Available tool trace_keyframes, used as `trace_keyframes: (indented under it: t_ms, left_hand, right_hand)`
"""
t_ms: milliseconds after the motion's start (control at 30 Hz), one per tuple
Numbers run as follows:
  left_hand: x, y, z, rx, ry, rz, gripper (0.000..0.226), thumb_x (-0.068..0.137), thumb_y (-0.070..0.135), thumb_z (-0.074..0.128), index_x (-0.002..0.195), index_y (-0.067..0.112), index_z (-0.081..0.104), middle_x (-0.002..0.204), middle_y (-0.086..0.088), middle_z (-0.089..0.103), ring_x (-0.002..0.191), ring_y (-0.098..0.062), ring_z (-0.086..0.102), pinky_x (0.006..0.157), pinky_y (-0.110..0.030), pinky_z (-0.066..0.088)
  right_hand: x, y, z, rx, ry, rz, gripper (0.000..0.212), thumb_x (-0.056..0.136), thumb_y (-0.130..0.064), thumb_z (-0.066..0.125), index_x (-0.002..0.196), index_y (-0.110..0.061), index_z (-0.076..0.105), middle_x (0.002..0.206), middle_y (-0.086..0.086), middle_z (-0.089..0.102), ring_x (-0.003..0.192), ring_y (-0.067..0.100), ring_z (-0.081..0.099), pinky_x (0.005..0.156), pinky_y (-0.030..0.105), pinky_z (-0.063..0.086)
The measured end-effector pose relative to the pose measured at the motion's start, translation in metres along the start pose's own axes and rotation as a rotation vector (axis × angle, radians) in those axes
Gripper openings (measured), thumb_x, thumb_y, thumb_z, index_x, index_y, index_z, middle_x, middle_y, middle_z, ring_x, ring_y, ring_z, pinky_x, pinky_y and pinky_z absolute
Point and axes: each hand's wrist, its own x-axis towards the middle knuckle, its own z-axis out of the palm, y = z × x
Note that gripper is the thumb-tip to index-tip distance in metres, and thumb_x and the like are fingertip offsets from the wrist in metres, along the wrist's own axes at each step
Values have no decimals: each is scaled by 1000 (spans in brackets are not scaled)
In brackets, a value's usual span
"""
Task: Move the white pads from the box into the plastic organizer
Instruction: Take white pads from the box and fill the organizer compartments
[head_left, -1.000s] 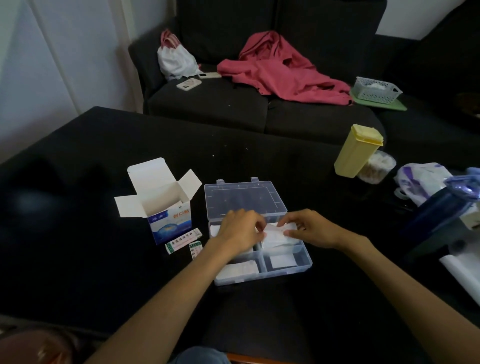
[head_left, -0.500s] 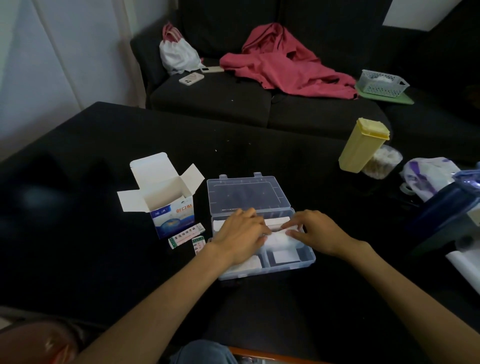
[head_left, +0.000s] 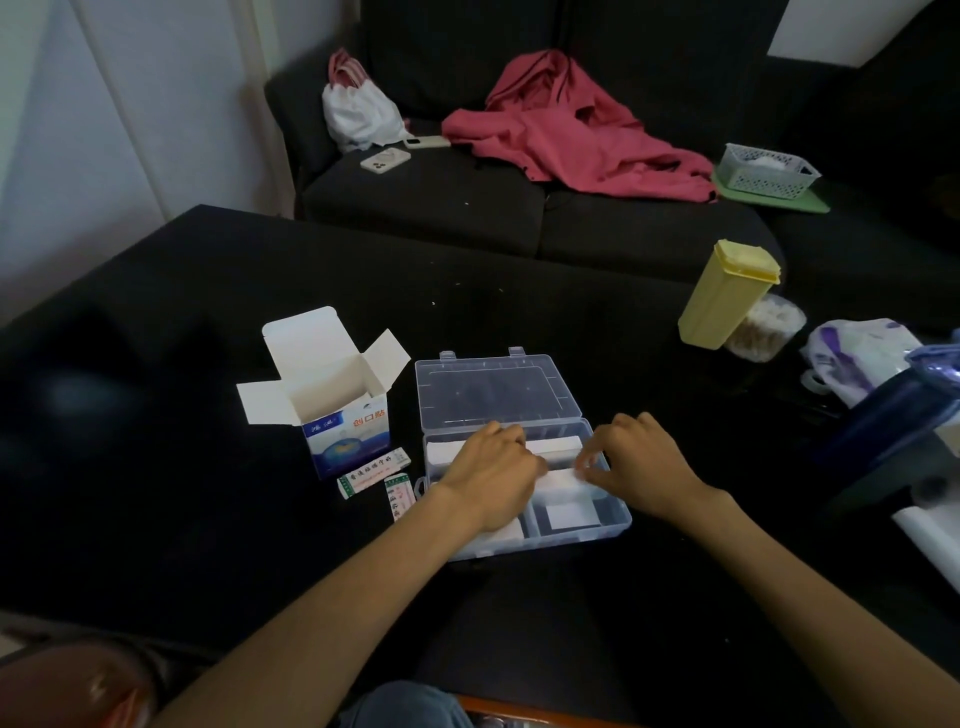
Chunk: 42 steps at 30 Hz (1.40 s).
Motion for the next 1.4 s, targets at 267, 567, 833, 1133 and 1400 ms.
trace_keyframes:
  t_ms: [267,567,833,1133,1400]
  left_hand:
    - [-23,-20,-13,-312,167,-211,24,94,30,51,116,31,62,115,8,62,110,-10,51,93,-29,41]
    - [-120,-85,-16,-227,122,-689,29,96,24,49,122,30,61,121,0,62,108,-17,59,83,-29,47]
    - [-122,-85,19,-166,79,-721,27,96,36,47,118,23,58,115,1,61,100,-14,57,80,-31,52]
    - [-117,-86,19,-216,71,-811,29,88,40,61,112,25,60,117,3,54,99,-12,54,76,-26,49]
    - [-131,-97,10,-458,82,-855,13,88,27,62,101,31,60,99,10,65,87,-5,61,74,-27,52]
  right_hand:
    - [2,-10,-16,107,50,35,22,85,-45,60,98,-29,67,98,-9,65,87,4,48,82,20,34]
    - [24,-125,-33,237,111,-319,28,88,-35,59,114,-26,63,114,-5,63,110,13,48,92,30,36]
    - [44,-175,-14,-215,-157,-396,43,86,-46,58,116,-15,61,116,5,60,115,22,42,95,35,30]
    - [63,-176,-15,-76,-389,-274,56,72,-51,71,118,-22,54,124,4,49,118,23,36,96,35,28]
    - [59,-173,-8,216,-269,-140,31,78,-30,71,103,-25,55,109,0,60,111,19,47,95,32,30]
